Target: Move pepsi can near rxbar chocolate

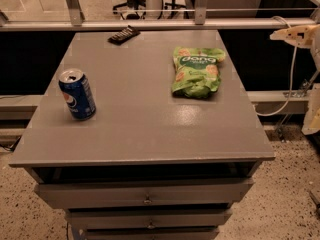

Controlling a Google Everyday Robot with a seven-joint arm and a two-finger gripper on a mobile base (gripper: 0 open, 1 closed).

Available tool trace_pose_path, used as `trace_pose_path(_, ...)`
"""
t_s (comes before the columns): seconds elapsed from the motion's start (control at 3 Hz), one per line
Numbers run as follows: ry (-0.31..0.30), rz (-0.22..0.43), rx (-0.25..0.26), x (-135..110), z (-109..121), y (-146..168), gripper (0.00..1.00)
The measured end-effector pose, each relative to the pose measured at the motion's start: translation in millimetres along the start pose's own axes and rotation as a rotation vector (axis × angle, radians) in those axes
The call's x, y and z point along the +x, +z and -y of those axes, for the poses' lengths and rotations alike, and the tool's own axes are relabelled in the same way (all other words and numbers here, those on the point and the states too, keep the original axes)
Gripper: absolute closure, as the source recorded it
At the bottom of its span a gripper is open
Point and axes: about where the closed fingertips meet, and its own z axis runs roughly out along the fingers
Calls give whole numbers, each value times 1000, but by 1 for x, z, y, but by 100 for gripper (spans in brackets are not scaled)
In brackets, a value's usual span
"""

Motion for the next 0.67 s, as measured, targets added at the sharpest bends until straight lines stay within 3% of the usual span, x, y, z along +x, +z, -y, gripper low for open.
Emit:
trace_pose_path(0.33,0,0,0,0,0,0,0)
trace_pose_path(0.67,57,115,35,-23,17,20,0)
